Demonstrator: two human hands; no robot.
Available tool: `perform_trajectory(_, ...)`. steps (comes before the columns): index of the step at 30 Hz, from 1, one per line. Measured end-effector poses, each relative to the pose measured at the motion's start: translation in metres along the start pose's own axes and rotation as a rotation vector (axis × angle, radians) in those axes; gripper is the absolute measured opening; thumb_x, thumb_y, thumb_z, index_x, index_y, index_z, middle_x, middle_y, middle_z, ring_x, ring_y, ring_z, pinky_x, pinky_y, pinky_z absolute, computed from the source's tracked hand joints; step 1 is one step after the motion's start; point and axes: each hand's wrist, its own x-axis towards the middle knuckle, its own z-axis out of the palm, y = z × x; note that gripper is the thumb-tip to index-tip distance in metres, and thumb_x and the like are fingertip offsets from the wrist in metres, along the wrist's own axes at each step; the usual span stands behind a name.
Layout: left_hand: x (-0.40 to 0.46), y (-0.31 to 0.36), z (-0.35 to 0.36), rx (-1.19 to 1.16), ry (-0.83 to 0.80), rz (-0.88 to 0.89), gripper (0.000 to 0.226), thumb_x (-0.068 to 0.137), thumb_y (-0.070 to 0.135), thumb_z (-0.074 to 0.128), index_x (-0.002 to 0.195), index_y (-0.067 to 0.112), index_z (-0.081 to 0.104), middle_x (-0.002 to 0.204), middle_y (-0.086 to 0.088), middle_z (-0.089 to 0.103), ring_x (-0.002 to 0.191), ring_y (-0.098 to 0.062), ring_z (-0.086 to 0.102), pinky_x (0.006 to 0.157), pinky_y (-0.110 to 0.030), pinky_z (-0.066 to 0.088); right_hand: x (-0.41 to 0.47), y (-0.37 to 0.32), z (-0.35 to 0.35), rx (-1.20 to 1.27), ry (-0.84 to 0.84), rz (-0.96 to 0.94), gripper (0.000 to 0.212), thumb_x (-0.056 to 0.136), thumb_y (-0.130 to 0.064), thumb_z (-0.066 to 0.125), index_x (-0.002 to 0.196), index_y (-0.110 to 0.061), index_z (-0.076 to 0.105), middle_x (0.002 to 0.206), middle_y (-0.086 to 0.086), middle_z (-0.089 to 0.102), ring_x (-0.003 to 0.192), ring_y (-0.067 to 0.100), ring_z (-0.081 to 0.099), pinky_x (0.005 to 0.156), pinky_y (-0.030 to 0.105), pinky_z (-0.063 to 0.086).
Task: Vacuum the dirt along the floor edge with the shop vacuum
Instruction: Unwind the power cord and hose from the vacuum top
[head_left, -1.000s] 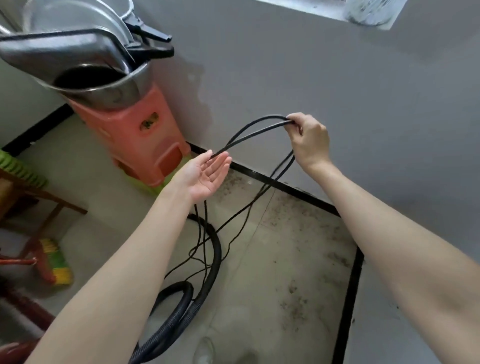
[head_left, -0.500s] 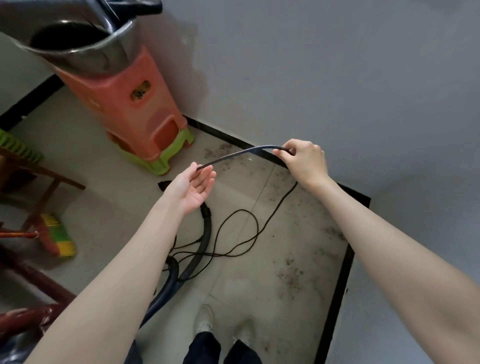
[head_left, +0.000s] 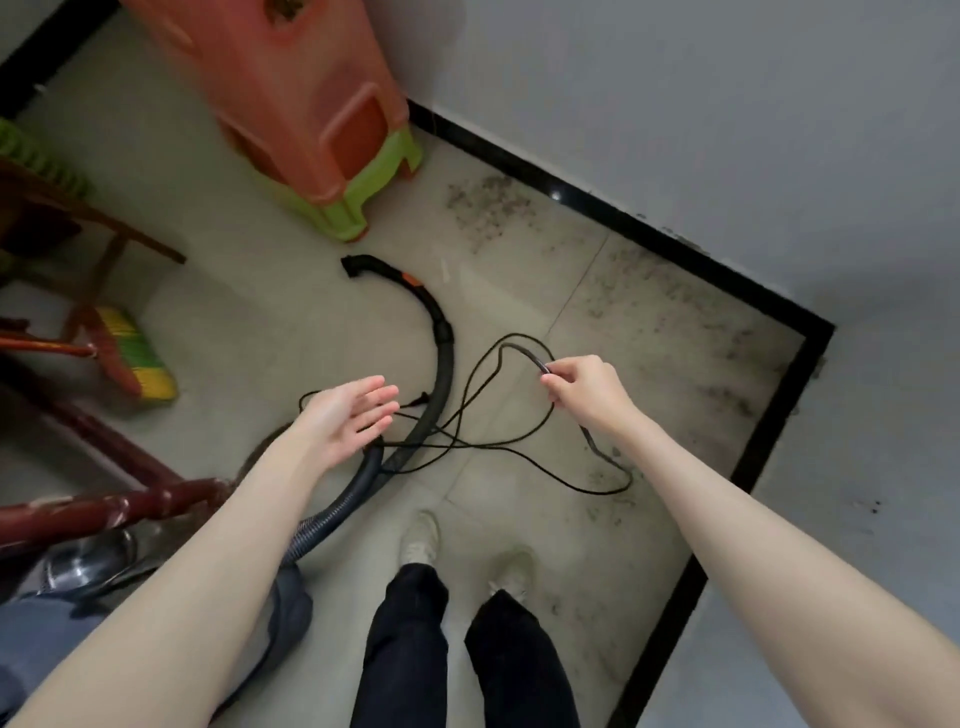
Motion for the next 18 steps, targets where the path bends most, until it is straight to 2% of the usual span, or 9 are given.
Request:
perform_trajectory(2, 0.029, -0.024, -0.026, 0.079, 0.041, -0.034, 0.022, 0.098, 0.015, 0.048, 0.118, 0.009, 0.054, 0.117, -0.011, 0.060, 0.098, -0.023, 0.060, 0.086, -0.031, 0.046, 0.019, 0.013, 0.039, -0.027, -0.026, 0.027, 0.021, 0.093, -0.011, 0.049, 0.079, -0.019, 0.061, 0.080, 0.006, 0.065, 0.093, 0.029, 0.063, 0.076, 0.029, 0.043)
perform_trajectory(3, 0.044, -0.035, -0.040, 0.121, 0.056, -0.049, 0.024, 0.098, 0.015, 0.048, 0.120, 0.009, 0.054, 0.118, -0.011, 0.060, 0.101, -0.024, 0.059, 0.088, -0.032, 0.045, 0.028, 0.017, 0.059, -0.034, -0.039, 0.033, 0.018, 0.093, -0.010, 0.049, 0.091, -0.019, 0.064, 0.090, 0.009, 0.068, 0.099, 0.030, 0.064, 0.083, 0.030, 0.046)
perform_trajectory(5, 0.075, -0.057, -0.069, 0.206, 0.086, -0.077, 0.029, 0.099, 0.015, 0.047, 0.125, 0.006, 0.054, 0.119, -0.012, 0.060, 0.103, -0.025, 0.057, 0.087, -0.033, 0.046, 0.048, 0.022, 0.100, -0.031, -0.046, 0.056, 0.031, 0.093, -0.009, 0.051, 0.123, -0.009, 0.059, 0.110, 0.016, 0.068, 0.108, 0.035, 0.062, 0.095, 0.037, 0.045)
perform_trajectory(6, 0.091, -0.068, -0.084, 0.246, 0.112, -0.085, 0.030, 0.099, 0.015, 0.047, 0.125, 0.005, 0.054, 0.117, -0.012, 0.061, 0.101, -0.024, 0.058, 0.084, -0.031, 0.049, 0.058, 0.023, 0.121, -0.036, -0.052, 0.067, 0.035, 0.094, -0.009, 0.052, 0.128, -0.005, 0.055, 0.114, 0.018, 0.067, 0.110, 0.035, 0.060, 0.096, 0.038, 0.045)
perform_trajectory(10, 0.159, -0.098, -0.145, 0.359, 0.222, -0.060, 0.025, 0.098, 0.014, 0.048, 0.119, 0.004, 0.058, 0.106, -0.009, 0.063, 0.081, -0.014, 0.059, 0.068, -0.021, 0.051, 0.110, 0.020, 0.203, -0.071, -0.078, 0.072, 0.037, 0.096, -0.014, 0.052, 0.130, 0.001, 0.051, 0.122, 0.021, 0.062, 0.116, 0.037, 0.055, 0.097, 0.037, 0.041)
perform_trajectory(13, 0.208, -0.113, -0.185, 0.378, 0.311, 0.013, 0.028, 0.097, 0.007, 0.048, 0.122, 0.002, 0.058, 0.099, -0.009, 0.062, 0.071, -0.008, 0.054, 0.067, -0.019, 0.046, 0.147, 0.018, 0.264, -0.072, -0.112, 0.094, 0.038, 0.098, -0.018, 0.050, 0.131, 0.001, 0.051, 0.126, 0.020, 0.061, 0.121, 0.037, 0.053, 0.099, 0.037, 0.040)
perform_trajectory(15, 0.242, -0.119, -0.205, 0.386, 0.381, 0.053, 0.030, 0.095, 0.006, 0.051, 0.125, 0.002, 0.057, 0.093, -0.007, 0.062, 0.070, -0.008, 0.053, 0.068, -0.019, 0.046, 0.168, 0.021, 0.300, -0.078, -0.146, 0.108, 0.039, 0.099, -0.019, 0.048, 0.134, -0.002, 0.051, 0.129, 0.018, 0.061, 0.125, 0.035, 0.051, 0.102, 0.034, 0.037)
perform_trajectory(18, 0.300, -0.128, -0.220, 0.355, 0.411, 0.038, 0.038, 0.096, 0.009, 0.052, 0.132, 0.002, 0.051, 0.098, -0.009, 0.060, 0.085, -0.016, 0.055, 0.074, -0.025, 0.048, 0.202, 0.028, 0.345, -0.057, -0.140, 0.099, 0.039, 0.100, -0.021, 0.047, 0.135, -0.004, 0.053, 0.133, 0.015, 0.059, 0.128, 0.030, 0.050, 0.104, 0.031, 0.035)
